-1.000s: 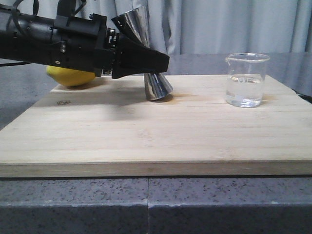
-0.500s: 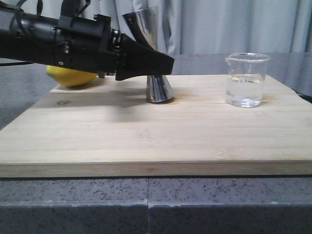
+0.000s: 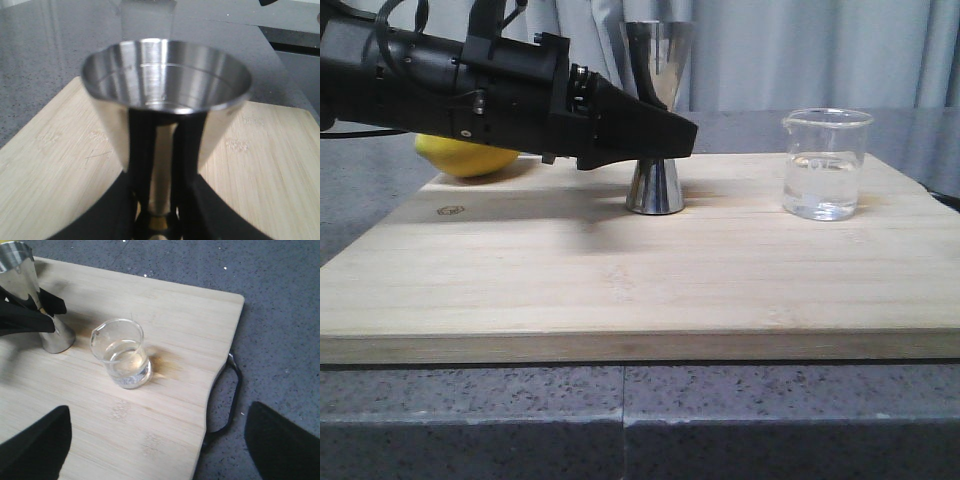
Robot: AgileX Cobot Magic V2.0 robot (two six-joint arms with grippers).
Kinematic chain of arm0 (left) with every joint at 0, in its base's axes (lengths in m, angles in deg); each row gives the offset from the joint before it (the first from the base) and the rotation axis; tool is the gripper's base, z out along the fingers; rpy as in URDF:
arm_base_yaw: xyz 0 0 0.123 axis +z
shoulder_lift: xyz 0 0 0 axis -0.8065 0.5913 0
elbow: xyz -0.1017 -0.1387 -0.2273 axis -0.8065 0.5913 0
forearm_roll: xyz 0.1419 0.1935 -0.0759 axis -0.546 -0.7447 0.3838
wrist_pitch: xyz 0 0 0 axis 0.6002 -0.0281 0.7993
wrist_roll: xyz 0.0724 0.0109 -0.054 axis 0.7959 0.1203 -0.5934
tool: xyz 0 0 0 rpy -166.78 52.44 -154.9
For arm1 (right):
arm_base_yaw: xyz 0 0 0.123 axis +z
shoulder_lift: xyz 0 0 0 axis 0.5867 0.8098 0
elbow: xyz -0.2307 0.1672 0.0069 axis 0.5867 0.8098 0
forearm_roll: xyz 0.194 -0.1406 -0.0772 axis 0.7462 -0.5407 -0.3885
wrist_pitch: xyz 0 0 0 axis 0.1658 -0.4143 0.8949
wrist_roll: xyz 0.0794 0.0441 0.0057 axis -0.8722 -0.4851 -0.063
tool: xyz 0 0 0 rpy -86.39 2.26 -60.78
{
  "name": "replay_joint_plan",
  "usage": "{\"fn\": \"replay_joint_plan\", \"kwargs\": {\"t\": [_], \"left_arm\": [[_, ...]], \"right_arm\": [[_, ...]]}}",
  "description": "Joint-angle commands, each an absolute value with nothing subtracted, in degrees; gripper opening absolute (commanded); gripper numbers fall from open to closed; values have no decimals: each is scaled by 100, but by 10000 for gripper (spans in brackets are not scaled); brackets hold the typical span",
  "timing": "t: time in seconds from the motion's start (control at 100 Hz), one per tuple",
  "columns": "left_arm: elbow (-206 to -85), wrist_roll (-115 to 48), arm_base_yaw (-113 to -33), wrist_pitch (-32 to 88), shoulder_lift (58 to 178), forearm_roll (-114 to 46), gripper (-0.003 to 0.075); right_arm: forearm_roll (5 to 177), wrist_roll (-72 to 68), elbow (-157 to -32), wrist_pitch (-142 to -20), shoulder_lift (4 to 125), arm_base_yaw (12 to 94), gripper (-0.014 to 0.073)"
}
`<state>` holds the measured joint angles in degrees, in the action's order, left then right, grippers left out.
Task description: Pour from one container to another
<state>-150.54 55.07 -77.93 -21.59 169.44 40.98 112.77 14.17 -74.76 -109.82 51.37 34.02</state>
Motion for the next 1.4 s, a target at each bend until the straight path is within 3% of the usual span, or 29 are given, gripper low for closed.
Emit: {"fn": "replay_joint_plan", "kwargs": {"t": [0.0, 0.26, 1.11, 1.25, 1.39], "left_arm": [[-15195, 5525, -7850, -2549, 16617, 4458, 120], [-15195, 5538, -7850, -2549, 16617, 4458, -11], [-15195, 5538, -7850, -2539, 16617, 4431, -13], [-15195, 5538, -7850, -2539, 16617, 4431, -13], [-15195, 5538, -7850, -2539, 16617, 4431, -13]], "right_arm": [[11413, 1475, -7679, -10755, 5133, 3404, 638], [11413, 1475, -7679, -10755, 5133, 3404, 638], [11430, 1424, -7679, -10915, 5109, 3404, 638], [10405, 346, -7668, -10296, 4939, 3720, 638], [9020, -1285, -7543, -9161, 4717, 4714, 638]]}}
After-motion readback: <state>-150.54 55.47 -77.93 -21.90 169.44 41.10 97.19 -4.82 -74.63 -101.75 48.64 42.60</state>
